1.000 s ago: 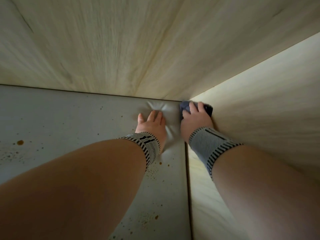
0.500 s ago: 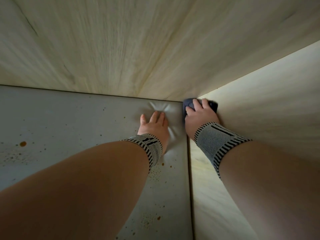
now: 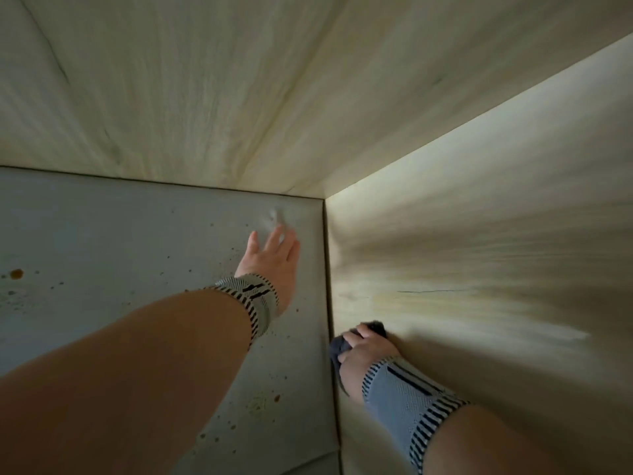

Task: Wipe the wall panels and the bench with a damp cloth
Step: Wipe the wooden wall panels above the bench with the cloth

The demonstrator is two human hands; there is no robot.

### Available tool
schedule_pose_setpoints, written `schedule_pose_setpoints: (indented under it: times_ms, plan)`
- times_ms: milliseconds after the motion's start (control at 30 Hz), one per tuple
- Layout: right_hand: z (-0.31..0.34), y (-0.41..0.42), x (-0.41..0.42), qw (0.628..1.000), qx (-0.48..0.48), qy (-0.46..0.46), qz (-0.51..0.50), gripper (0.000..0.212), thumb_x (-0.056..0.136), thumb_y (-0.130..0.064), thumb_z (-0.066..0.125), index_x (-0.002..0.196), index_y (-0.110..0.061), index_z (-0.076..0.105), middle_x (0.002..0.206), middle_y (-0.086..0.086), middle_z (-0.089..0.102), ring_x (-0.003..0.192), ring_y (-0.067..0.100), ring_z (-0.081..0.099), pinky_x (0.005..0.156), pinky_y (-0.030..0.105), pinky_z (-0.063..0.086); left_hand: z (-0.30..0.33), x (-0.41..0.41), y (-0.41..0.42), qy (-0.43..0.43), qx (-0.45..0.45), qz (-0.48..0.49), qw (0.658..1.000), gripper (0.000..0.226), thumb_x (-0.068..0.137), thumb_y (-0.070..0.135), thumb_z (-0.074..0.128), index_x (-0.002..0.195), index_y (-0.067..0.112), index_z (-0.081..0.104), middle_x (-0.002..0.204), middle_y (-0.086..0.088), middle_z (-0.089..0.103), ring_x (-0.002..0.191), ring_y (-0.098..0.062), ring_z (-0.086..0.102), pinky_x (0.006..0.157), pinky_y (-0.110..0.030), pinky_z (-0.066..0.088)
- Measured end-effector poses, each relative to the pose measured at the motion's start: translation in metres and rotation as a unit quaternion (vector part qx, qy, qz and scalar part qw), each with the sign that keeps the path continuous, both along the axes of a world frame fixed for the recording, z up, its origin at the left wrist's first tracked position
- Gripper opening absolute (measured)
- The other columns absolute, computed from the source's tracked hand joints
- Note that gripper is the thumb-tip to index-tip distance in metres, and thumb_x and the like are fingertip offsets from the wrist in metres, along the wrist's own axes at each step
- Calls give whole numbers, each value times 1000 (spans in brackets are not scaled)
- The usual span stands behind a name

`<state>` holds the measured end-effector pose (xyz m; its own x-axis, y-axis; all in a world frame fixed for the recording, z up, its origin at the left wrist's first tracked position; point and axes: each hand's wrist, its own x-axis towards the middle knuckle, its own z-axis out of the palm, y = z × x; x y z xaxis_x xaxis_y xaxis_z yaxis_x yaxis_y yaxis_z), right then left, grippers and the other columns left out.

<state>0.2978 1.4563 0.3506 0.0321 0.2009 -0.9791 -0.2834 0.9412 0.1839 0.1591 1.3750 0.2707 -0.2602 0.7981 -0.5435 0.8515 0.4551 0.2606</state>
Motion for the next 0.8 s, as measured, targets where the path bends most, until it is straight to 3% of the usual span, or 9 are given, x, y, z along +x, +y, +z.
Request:
schedule_pose_setpoints:
  times_ms: [33,100,200,233,400,567,800]
  plan:
    - [10,3,-13,999,14,26,23,48,102,-31,41,146,-12,38,159,9,20,146,30,10,117,43,1,5,4,-2,-11,3,-3,1000,83,100,35,44,155,8,-12,163,-8,-20,150,-31,-19,119,-59,0]
    - [33,15,-45,984,62,160,48,48,102,-32,35,145,-13,41,159,8,22,146,34,9,117,50,3,16,9,0,-25,13,-5,1000,80,102,32,40,154,9,-16,162,-7,-23,149,-30,-20,120,-58,-1]
    - [73,33,-77,911,190,362,50,54,102,-34,23,152,-15,26,162,7,11,147,38,0,117,55,0,35,11,9,-22,45,1,999,84,101,29,43,153,10,-19,161,-5,-27,149,-28,-21,119,-57,-1]
    - [80,32,-81,900,214,378,41,56,102,-35,23,154,-15,19,163,7,5,147,39,-4,116,56,-3,41,10,11,-25,50,4,998,85,100,28,45,153,10,-21,161,-4,-27,149,-28,-22,119,-57,-1]
    - [116,17,-52,935,177,307,27,56,102,-32,23,155,-16,14,164,3,-3,147,35,-14,117,52,-10,92,13,16,-30,83,-2,996,85,101,30,42,152,13,-24,161,-1,-28,149,-27,-21,119,-59,1]
    - [183,20,-56,886,223,404,51,56,102,-35,23,155,-18,15,164,3,0,148,35,-9,117,53,-8,151,16,23,-37,133,-11,990,84,102,40,36,150,16,-29,160,3,-30,149,-25,-24,119,-59,1]
    - [292,11,-43,837,274,468,68,55,101,-37,23,153,-19,20,163,3,7,148,36,-4,116,58,-6,252,32,30,-12,221,-27,975,83,102,42,34,150,15,-29,161,5,-27,149,-22,-22,120,-57,2]
